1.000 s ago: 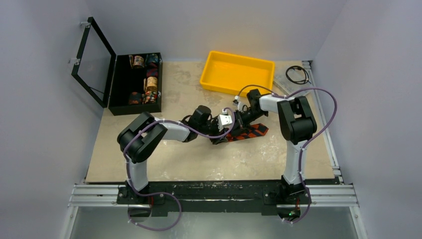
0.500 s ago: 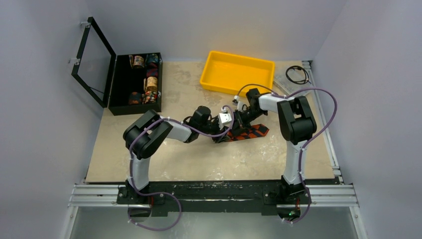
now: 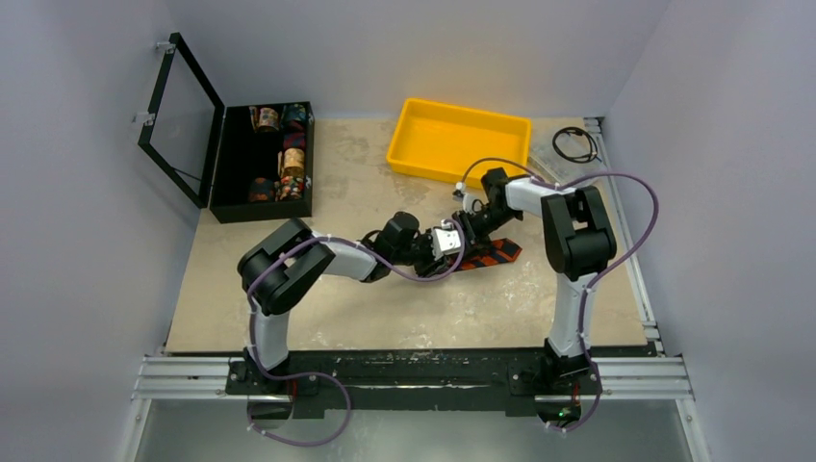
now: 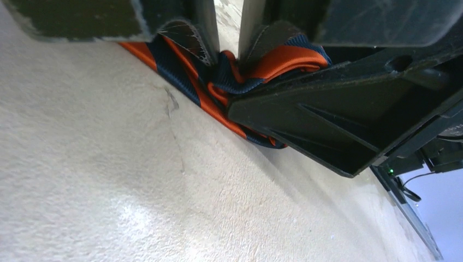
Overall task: Roll the ties
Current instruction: Roll the tie at the center of the board.
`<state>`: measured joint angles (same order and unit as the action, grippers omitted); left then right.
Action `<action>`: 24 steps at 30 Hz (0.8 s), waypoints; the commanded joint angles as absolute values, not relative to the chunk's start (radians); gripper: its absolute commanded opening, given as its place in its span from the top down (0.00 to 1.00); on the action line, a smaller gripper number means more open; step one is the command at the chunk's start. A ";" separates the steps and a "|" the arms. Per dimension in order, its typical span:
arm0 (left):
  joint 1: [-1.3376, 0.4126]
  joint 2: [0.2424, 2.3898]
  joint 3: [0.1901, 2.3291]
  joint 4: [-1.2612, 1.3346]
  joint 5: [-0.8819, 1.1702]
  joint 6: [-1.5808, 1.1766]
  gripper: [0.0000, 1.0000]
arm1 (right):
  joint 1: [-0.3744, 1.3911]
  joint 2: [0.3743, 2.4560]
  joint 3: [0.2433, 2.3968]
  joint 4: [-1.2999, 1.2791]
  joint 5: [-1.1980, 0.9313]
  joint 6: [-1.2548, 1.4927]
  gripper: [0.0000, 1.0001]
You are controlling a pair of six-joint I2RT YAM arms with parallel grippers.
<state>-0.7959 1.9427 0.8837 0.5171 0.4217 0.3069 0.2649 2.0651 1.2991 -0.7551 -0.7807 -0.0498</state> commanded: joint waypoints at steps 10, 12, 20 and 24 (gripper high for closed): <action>-0.799 2.018 1.028 -0.134 0.347 0.454 0.92 | 0.118 1.963 1.361 -0.953 -0.844 -0.330 0.53; -0.798 2.031 1.068 -0.193 0.347 0.459 0.92 | 0.118 1.948 1.365 -0.957 -0.893 -0.322 0.50; -0.799 2.055 1.150 -0.278 0.354 0.452 0.88 | 0.139 1.945 1.352 -0.870 -1.004 -0.200 0.38; -0.798 2.066 1.172 -0.293 0.357 0.453 0.87 | 0.170 1.988 1.343 -0.850 -0.997 -0.186 0.40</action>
